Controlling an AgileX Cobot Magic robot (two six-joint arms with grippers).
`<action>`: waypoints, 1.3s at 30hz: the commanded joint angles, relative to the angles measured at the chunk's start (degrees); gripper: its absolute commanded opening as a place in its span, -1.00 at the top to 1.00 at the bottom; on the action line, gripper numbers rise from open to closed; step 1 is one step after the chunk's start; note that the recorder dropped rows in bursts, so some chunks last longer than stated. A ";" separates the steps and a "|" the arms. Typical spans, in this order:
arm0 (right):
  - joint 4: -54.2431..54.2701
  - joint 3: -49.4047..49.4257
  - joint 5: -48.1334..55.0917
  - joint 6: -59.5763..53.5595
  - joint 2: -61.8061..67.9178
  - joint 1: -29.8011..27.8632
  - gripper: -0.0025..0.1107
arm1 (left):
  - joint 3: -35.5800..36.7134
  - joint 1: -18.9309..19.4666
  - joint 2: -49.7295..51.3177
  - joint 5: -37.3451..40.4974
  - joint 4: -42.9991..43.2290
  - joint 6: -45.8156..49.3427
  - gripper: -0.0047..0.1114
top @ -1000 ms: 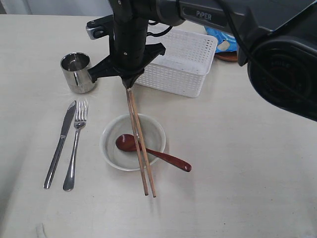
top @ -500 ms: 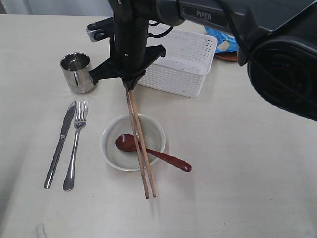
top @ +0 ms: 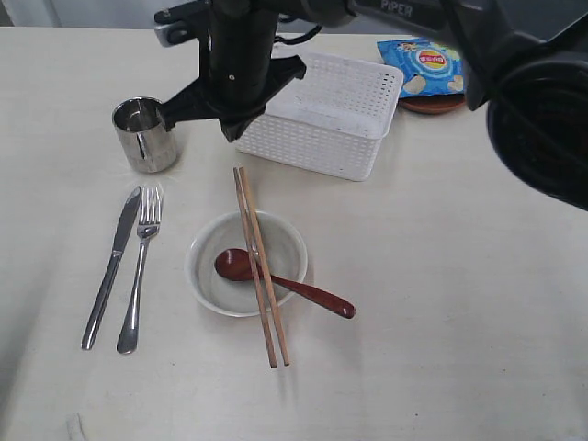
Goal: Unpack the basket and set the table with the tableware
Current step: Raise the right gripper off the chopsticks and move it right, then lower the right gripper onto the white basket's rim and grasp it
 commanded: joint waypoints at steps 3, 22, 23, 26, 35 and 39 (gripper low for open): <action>-1.10 -0.14 -0.36 -1.15 -8.01 -2.91 0.96 | 0.16 0.06 -0.21 -0.63 -0.21 0.03 0.92; 2.18 -0.14 5.45 -2.65 -13.89 -27.95 0.96 | 0.16 0.06 -0.21 -0.63 -0.21 0.03 0.92; 2.77 -0.14 5.45 -2.65 -13.74 -28.88 0.96 | 0.16 0.06 -0.21 -0.63 -0.21 0.03 0.92; 8.51 -0.14 4.96 -7.11 -12.66 -31.24 0.96 | 0.16 0.06 -0.21 -0.63 -0.21 0.03 0.92; 27.27 -0.14 -1.57 -40.22 -3.91 -32.28 0.11 | 0.16 0.06 -0.21 -0.63 -0.21 0.03 0.92; 27.93 -1.36 -6.36 -52.16 -0.30 -32.28 0.09 | 0.16 0.06 -0.21 -0.63 -0.21 0.03 0.92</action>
